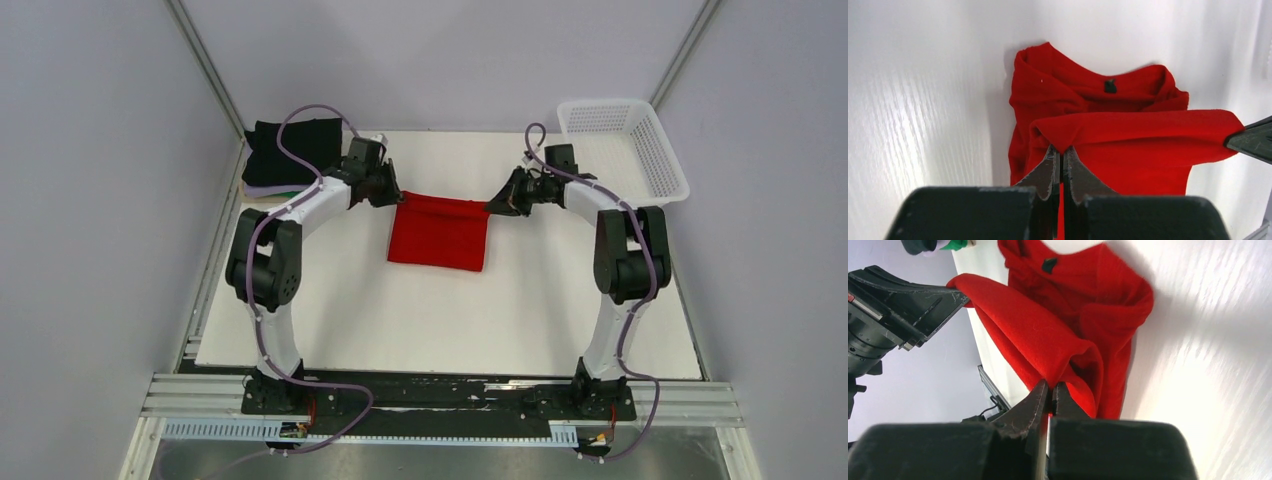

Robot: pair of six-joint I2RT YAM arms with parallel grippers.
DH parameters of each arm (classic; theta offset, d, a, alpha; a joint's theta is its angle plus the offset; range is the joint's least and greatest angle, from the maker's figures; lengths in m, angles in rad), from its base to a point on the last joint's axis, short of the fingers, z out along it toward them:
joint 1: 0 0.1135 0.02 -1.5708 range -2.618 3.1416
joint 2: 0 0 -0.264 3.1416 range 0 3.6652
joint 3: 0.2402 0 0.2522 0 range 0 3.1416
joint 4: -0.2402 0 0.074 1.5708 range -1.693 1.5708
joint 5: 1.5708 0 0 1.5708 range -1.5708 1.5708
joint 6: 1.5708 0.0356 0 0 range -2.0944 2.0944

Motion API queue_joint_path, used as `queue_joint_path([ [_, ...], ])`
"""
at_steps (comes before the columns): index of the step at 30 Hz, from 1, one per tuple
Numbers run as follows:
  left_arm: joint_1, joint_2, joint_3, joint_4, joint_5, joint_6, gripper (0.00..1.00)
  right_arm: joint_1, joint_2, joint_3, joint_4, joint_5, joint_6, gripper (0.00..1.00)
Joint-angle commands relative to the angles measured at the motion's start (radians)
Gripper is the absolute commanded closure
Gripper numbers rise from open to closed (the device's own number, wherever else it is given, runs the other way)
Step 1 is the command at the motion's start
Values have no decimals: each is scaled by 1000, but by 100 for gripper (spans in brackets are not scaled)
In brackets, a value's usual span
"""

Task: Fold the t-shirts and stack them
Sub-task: Fold the long partially folded tshirt into a neat square, then smooth out wrinkles on the folded tshirt

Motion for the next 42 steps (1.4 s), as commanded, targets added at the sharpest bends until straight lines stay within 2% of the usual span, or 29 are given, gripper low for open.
queue_joint_path([
  [1,41,74,94,10,-9,16,95,-29,89,100,32,6,-3,95],
  [2,43,87,122,-4,-7,12,87,-35,112,126,31,0,-4,83],
  [3,48,109,137,-10,-1,11,71,-41,132,151,28,-17,-6,74],
  [4,50,118,167,-21,0,11,65,-48,149,178,27,-33,-3,66],
  [5,52,127,177,-24,3,12,44,-53,158,201,23,-39,0,56],
  [6,53,127,195,-28,2,13,31,-55,163,218,17,-40,0,48],
  [7,53,119,201,-28,5,12,8,-56,157,229,13,-37,-2,39],
  [9,53,95,199,-15,28,13,1,-54,127,217,10,-29,-8,22],
  [10,53,74,187,-6,40,10,1,-54,103,199,10,-21,-9,11],
  [12,52,39,153,14,90,3,0,-48,47,137,10,-1,-23,1],
  [19,31,-33,14,103,294,-35,0,47,-104,-36,40,-37,-48,0],
  [23,3,-17,-3,116,280,-35,0,89,-91,-33,75,-42,-24,0],
  [27,2,64,65,109,285,-44,0,93,-10,37,99,-41,-4,0],
  [32,2,198,228,68,301,-46,0,86,98,157,108,-20,2,0],
  [37,7,332,372,7,228,-38,0,71,195,259,110,20,44,0],
  [42,17,428,425,-50,227,-47,0,64,278,280,108,22,86,0],
])
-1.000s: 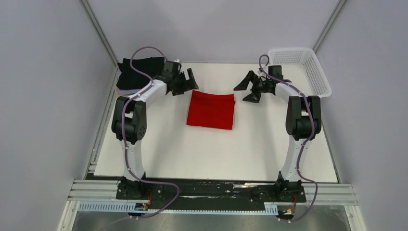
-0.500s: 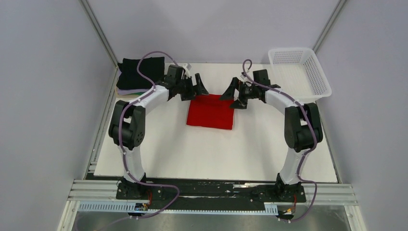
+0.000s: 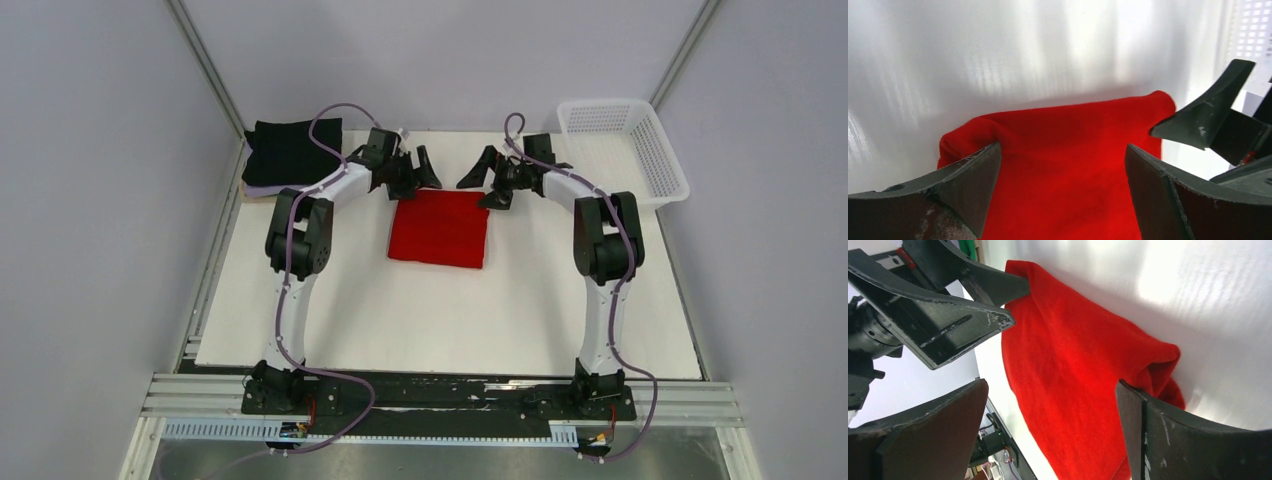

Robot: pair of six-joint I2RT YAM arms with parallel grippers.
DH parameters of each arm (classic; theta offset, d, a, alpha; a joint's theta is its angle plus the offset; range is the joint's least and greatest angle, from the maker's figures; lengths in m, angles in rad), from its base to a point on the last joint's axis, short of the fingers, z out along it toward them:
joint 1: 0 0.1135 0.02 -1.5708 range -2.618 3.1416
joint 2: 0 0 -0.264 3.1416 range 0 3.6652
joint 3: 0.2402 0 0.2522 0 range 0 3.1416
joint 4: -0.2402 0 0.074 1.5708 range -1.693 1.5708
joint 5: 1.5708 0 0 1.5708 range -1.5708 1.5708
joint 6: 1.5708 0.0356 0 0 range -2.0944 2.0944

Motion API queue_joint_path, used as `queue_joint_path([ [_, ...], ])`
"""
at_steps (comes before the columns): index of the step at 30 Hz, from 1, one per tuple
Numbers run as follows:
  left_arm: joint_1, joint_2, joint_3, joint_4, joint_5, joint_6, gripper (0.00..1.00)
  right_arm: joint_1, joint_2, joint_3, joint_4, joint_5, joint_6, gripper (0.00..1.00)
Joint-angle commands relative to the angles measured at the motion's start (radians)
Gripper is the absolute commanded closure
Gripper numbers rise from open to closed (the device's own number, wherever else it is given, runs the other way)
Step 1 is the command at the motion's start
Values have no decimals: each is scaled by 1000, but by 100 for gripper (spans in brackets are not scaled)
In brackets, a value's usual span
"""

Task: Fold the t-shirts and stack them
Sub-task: Smooth out wrinkles on the folded tshirt

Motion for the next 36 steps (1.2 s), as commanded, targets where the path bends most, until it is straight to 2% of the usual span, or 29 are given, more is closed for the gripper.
queue_joint_path([
  [1,11,70,44,-71,-10,-13,0,-7,70,29,32,4,53,0],
  [7,12,30,-60,-85,-66,-28,0,-7,80,-79,32,73,79,0],
  [14,-5,-168,-298,-69,-69,-22,0,16,-60,-231,32,128,56,0],
  [18,-29,-300,-425,-40,-101,-15,0,58,-190,-338,35,164,47,0],
  [21,-35,-374,-458,-39,-120,-14,0,69,-277,-369,33,199,37,0],
  [25,-56,-513,-506,-84,-192,-4,0,68,-424,-392,18,256,39,0],
  [29,-70,-663,-598,-122,-248,-10,0,67,-600,-491,13,357,54,0],
  [36,-70,-736,-727,-161,-287,-22,0,13,-933,-710,-52,571,85,0],
])
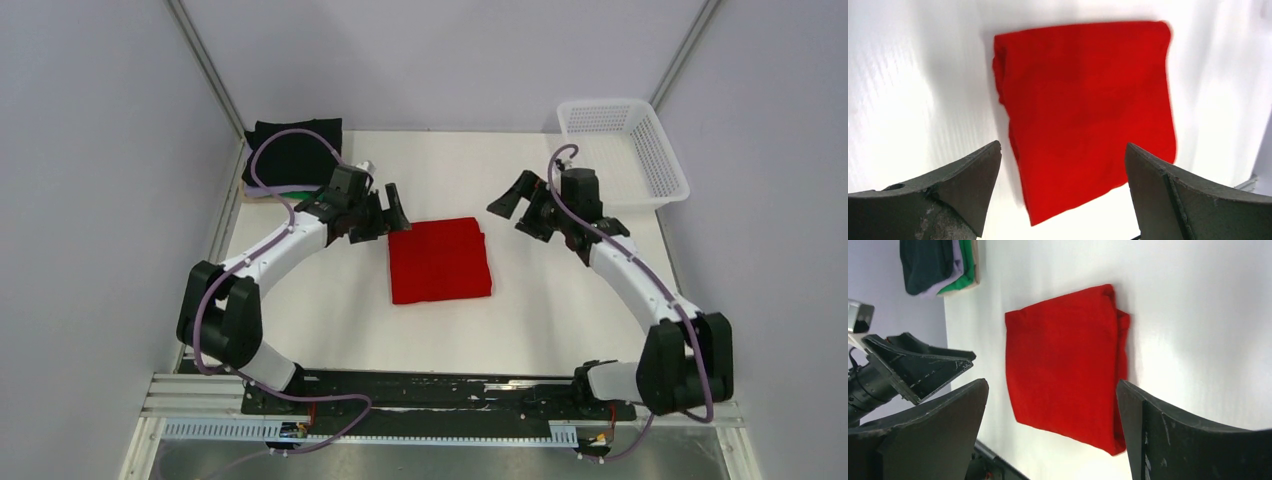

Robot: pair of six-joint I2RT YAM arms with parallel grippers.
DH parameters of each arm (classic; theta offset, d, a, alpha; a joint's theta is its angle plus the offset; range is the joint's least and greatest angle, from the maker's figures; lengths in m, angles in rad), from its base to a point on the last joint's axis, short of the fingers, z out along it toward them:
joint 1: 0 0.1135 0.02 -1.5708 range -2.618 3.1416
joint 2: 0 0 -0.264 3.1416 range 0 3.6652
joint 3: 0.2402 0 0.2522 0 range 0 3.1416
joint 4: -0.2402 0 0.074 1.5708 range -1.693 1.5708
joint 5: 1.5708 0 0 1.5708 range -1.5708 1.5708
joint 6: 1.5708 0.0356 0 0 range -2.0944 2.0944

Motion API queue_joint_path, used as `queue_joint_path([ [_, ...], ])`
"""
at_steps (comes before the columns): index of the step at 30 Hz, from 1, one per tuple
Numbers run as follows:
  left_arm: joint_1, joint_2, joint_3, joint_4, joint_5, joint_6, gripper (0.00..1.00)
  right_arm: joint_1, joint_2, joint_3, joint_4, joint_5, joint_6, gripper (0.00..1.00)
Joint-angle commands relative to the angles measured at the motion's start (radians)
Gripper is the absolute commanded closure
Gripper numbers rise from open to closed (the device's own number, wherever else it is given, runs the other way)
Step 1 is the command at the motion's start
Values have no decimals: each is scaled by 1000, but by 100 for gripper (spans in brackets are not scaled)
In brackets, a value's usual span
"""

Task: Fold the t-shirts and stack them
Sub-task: Smooth out wrinkles on the folded tshirt, then put the neatly folded tshirt into the corner of the board with the left arm

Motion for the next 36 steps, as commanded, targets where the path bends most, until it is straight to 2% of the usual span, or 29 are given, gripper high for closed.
queue_joint_path([
  [1,-4,-3,-72,-43,-40,2,0,-48,-194,-130,-72,212,21,0],
  [5,-6,24,-103,-19,-31,-9,0,-73,-380,-232,-112,366,27,0],
  [9,-14,84,-101,2,-24,-21,1,-79,-487,-291,-132,456,13,0],
  [16,-79,226,-49,-1,-9,-24,7,-79,-506,-332,-204,463,-2,0],
  [18,-98,260,-39,-1,-13,-29,12,-80,-500,-344,-211,466,-8,0],
  [20,-118,296,-25,-10,-27,-37,21,-80,-492,-351,-214,471,-18,0],
  [21,-124,308,-18,-17,-42,-38,32,-80,-488,-353,-216,476,-21,0],
  [22,-137,331,-3,-31,-48,-38,37,-80,-485,-355,-217,480,-24,0],
  [23,-143,341,5,-40,-66,-37,48,-80,-483,-357,-218,486,-27,0],
  [26,-181,380,59,-99,-130,-22,70,-81,-480,-361,-217,511,-40,0],
  [28,-201,397,101,-150,-199,-6,93,-81,-475,-361,-217,530,-51,0],
  [30,-212,412,150,-210,-279,12,100,-83,-470,-358,-215,550,-67,0],
  [36,-215,449,314,-364,-532,86,100,-84,-450,-360,-182,591,-78,0],
])
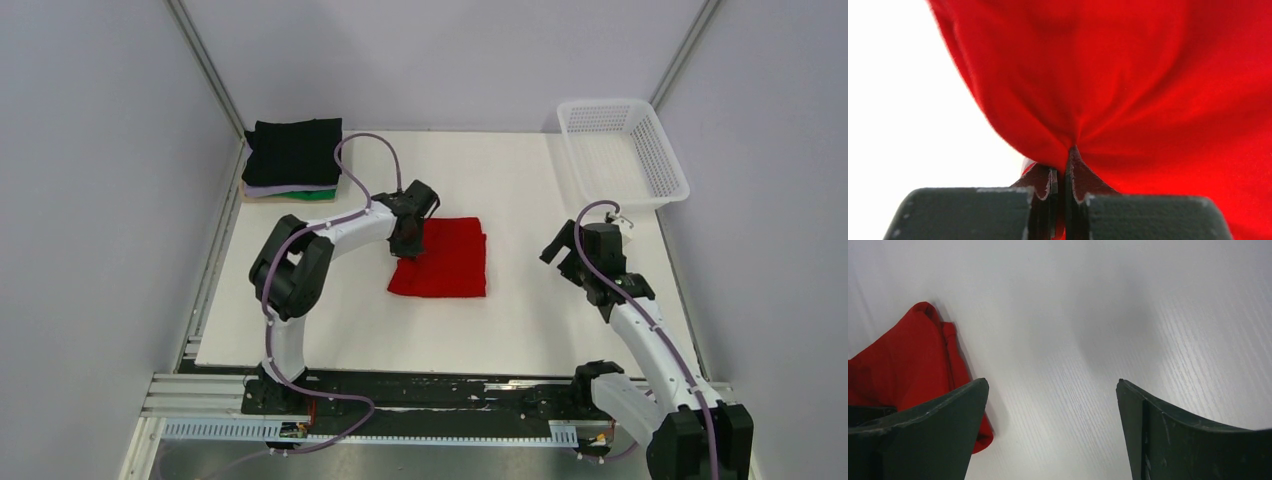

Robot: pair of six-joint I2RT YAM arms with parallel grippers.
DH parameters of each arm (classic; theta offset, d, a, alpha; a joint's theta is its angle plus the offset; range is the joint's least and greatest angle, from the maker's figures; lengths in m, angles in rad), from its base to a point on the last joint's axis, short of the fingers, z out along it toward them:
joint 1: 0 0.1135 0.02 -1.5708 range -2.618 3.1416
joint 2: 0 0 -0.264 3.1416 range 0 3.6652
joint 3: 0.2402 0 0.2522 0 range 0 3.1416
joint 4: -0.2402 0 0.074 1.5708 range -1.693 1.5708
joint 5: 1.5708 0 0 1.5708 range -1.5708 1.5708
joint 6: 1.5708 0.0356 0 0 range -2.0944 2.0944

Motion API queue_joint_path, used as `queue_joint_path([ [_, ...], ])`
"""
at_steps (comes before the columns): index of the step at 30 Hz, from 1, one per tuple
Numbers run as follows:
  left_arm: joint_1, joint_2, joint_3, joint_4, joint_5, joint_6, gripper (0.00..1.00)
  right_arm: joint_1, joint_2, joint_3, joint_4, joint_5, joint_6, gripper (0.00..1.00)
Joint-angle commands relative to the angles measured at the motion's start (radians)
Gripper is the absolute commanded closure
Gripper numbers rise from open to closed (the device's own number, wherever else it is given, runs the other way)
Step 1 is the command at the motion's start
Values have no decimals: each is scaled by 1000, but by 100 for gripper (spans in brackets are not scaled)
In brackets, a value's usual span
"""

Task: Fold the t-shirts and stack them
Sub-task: Put the neatly folded tshirt into the corner of the board with the left arm

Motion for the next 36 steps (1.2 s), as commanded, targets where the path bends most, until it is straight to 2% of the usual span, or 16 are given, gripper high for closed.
queue_joint_path([
  [1,8,61,135,-190,-319,103,100,-6,12,4,55,55,-34,0],
  [6,10,101,274,-248,-529,201,100,-6,24,4,85,64,-41,0],
  [14,60,173,467,-218,-645,381,100,-8,33,-7,116,92,-58,0],
  [26,177,286,723,-83,-766,627,100,-9,70,2,176,141,-76,0],
  [33,229,255,740,117,-763,879,100,-10,131,25,181,138,-84,0],
  [36,241,250,769,151,-756,945,100,-9,136,28,181,133,-85,0],
])
